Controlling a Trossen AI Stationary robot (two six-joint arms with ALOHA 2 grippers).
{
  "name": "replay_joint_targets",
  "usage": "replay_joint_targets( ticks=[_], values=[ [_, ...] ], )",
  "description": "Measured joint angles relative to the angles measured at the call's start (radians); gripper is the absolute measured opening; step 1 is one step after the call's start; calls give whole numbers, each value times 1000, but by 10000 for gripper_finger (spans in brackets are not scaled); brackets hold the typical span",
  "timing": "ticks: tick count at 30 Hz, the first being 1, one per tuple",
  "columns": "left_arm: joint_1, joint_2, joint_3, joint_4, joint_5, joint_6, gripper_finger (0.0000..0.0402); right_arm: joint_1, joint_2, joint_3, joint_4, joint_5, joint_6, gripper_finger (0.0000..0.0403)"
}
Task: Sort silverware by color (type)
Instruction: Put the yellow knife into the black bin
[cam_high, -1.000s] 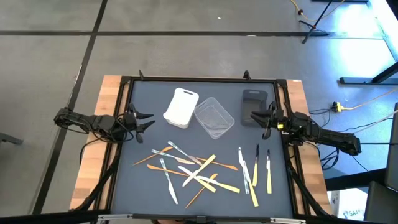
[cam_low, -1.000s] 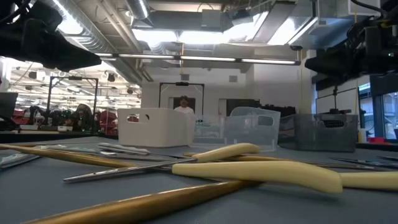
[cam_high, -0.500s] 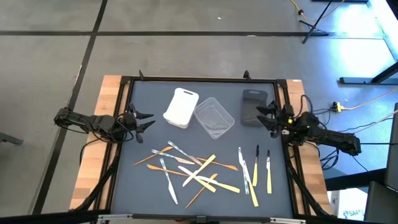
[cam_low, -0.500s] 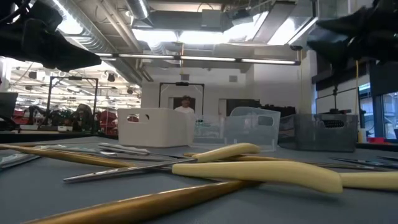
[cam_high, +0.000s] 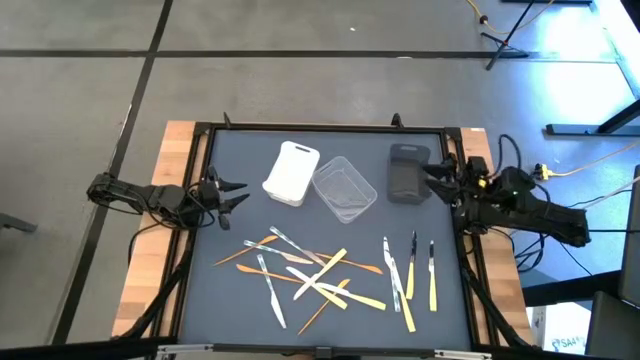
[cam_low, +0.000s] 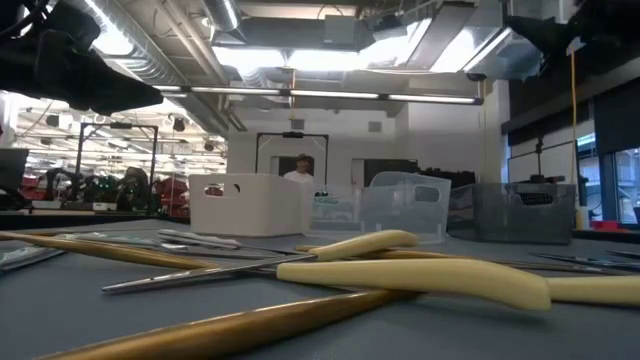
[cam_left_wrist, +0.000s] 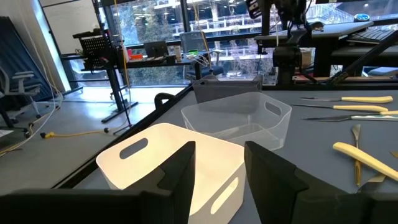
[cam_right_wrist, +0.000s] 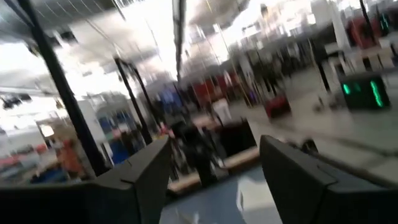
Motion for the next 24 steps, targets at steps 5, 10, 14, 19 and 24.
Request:
replay_joint_targets(
  ticks=[5,10,14,19,24],
  values=[
    [0,0,0,0,-1,0,132,0,171,134,-134,-15,11,224],
    [0,0,0,0,-6,0,132,0,342,281,-251,-82,31,216],
    [0,0,0,0,-6,0,132,0,450,399,-375,-117,57,209],
    [0,0,0,0,-7,0,132,18,580,530,-531,-134,99,204],
    [0,0,0,0,-7,0,132,128,677,626,-627,-77,104,204]
  ],
)
